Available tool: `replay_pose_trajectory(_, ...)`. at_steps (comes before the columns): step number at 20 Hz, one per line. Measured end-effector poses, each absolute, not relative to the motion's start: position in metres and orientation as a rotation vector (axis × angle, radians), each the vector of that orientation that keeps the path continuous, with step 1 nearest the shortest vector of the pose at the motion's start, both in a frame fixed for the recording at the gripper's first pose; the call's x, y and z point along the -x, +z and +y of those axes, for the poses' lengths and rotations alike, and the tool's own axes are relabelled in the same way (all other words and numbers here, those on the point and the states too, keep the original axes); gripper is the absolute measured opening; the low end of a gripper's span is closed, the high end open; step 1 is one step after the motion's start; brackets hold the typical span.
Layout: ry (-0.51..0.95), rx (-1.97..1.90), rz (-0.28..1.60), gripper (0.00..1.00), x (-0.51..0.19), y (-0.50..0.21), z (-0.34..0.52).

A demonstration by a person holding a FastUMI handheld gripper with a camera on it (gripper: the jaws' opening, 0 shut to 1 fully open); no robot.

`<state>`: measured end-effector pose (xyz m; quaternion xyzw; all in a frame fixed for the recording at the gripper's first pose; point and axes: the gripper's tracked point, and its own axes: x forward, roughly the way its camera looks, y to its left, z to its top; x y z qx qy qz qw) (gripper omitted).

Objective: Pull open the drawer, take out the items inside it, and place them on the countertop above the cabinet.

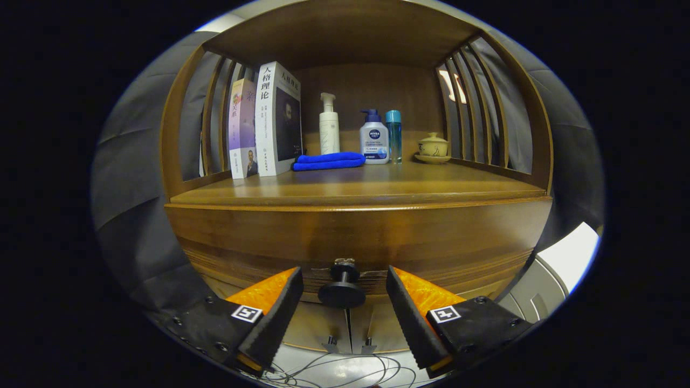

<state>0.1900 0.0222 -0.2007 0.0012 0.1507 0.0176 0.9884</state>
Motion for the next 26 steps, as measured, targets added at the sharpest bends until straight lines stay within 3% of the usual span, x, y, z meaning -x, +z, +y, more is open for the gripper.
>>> replay_pose_trajectory(10, 0.014, 0.027, 0.318, 0.46, -0.195, -0.213, 0.026)
replay_pose_trajectory(12, 0.022, 0.043, 0.324, 0.36, -0.196, -0.212, 0.023)
replay_pose_trajectory(13, 0.031, 0.037, 0.329, 0.27, -0.197, -0.211, 0.023)
replay_pose_trajectory(26, 0.037, 0.021, 0.356, 0.26, -0.156, -0.213, 0.023)
